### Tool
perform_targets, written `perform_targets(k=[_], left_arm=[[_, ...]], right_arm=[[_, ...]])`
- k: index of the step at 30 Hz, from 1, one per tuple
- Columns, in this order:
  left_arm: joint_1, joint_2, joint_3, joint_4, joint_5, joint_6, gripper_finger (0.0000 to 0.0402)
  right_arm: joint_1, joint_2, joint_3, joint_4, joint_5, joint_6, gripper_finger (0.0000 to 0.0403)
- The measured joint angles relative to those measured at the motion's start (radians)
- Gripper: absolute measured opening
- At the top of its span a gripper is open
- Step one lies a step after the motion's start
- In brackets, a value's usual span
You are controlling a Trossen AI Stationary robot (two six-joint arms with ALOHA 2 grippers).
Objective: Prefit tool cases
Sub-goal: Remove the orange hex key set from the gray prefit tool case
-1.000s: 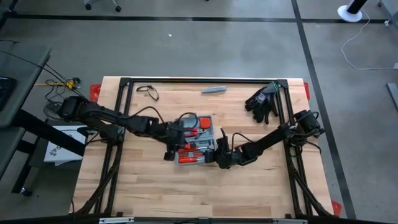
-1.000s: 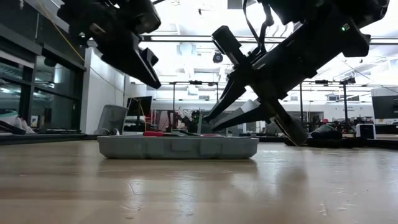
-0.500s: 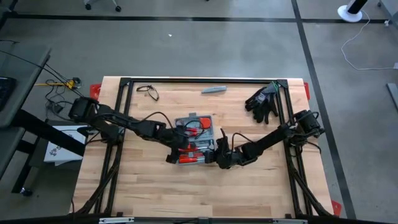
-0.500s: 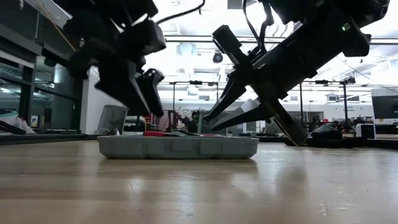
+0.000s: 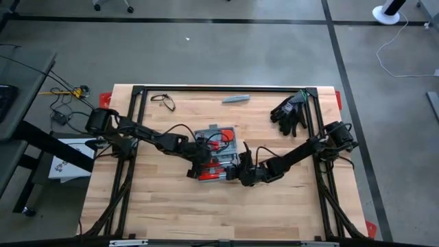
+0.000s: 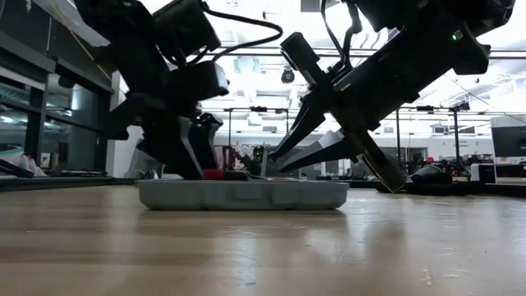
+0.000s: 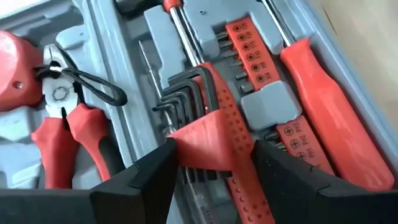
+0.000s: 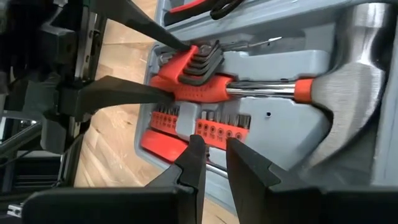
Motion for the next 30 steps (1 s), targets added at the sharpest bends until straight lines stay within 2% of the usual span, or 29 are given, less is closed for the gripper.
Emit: perform_targets(k=[5, 14, 16, 30], left_arm=[[0.0, -0.003, -0.001, -0.002, -0.003, -0.063, 0.0169], [0.008, -0.003, -0.003, 0.013, 0.049, -0.196, 0.0027], [0.008, -0.002, -0.005, 0.012, 0.048, -0.21, 0.0007], [0.032, -0.039, -0.011, -0.014, 0.049, -0.266, 0.0]], right_arm=[[0.0, 0.0, 0.0, 0.0, -0.001, 0.0, 0.0057], [0.0, 0.0, 0.0, 0.0, -0.003, 0.001, 0.0057], [0.0, 0.0, 0.0, 0.0, -0.004, 0.001, 0.0057], [0.0, 0.0, 0.0, 0.007, -0.003, 0.001, 0.0057]])
